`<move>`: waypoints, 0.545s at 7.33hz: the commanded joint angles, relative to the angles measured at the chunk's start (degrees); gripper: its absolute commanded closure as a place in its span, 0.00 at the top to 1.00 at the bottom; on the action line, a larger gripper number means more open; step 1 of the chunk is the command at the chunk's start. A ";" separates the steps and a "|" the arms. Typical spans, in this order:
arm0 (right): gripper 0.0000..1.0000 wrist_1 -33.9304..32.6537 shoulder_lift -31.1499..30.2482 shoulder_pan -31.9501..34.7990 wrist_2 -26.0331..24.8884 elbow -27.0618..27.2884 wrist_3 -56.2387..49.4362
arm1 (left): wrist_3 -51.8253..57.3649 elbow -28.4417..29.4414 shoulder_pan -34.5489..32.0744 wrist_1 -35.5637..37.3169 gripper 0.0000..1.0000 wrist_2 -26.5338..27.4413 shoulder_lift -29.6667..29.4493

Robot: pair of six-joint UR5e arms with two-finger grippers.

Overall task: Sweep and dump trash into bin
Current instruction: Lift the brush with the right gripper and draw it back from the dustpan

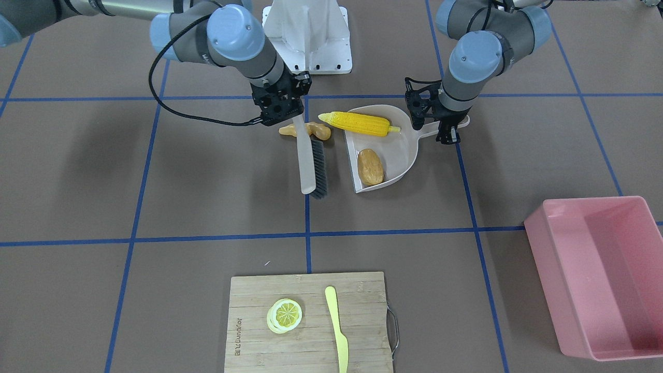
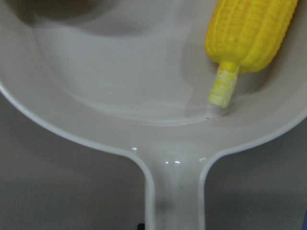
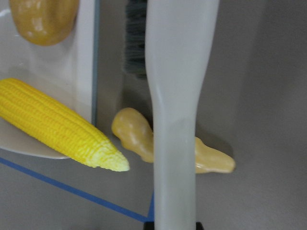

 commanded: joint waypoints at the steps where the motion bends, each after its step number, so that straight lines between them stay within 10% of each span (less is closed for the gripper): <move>1: 0.00 -0.73 -5.66 2.49 6.27 3.69 11.65 | 0.00 -0.12 -0.07 -0.03 0.00 -0.05 0.00; 4: 0.00 -0.73 -6.21 -0.41 10.29 0.90 22.44 | 1.22 -0.74 0.10 -0.12 0.00 0.12 -0.09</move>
